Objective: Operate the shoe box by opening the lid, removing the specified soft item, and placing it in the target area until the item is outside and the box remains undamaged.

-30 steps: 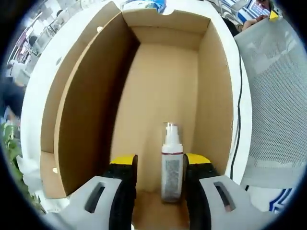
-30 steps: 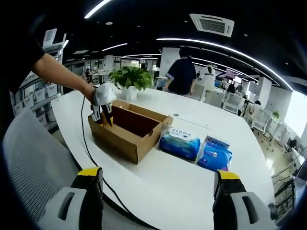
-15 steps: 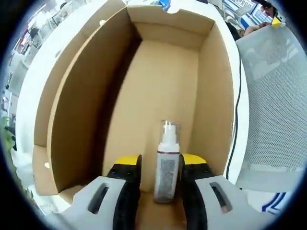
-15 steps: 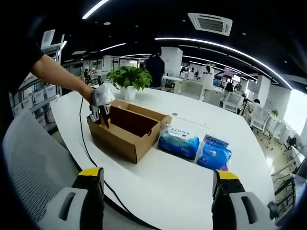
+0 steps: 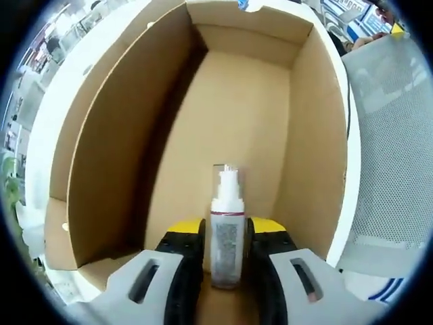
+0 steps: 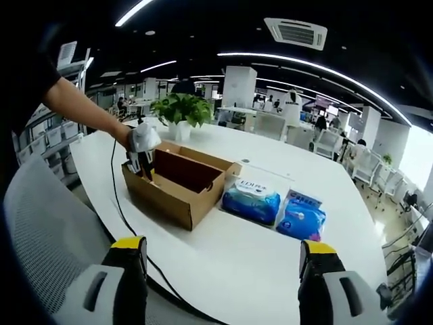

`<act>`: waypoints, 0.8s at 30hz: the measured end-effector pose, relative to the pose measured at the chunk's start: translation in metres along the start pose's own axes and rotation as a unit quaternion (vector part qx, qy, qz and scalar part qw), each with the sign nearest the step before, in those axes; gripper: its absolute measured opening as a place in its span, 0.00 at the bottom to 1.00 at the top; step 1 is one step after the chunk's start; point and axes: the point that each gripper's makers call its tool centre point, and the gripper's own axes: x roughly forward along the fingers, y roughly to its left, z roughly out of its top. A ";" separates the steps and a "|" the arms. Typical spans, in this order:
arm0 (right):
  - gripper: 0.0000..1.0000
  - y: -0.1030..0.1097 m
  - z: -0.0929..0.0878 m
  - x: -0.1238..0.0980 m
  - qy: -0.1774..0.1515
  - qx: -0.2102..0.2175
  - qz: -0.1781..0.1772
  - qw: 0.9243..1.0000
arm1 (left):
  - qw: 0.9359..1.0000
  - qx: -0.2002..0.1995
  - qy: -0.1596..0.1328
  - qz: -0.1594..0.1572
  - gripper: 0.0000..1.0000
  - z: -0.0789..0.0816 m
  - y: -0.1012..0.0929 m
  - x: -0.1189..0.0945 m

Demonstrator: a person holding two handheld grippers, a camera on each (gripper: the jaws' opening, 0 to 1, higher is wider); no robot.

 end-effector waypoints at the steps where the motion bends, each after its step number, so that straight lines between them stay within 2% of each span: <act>1: 0.93 0.000 0.000 0.000 0.000 0.000 0.000 1.000 | 1.000 -0.001 0.001 0.001 0.23 -0.001 0.001 0.001; 18: 0.92 -0.001 -0.002 0.000 0.004 0.001 -0.001 1.000 | 1.000 -0.026 -0.009 0.006 0.20 -0.002 0.004 0.004; 24: 0.92 -0.002 -0.001 0.000 0.003 0.001 -0.003 1.000 | 1.000 -0.020 -0.005 0.011 0.20 -0.002 0.004 0.002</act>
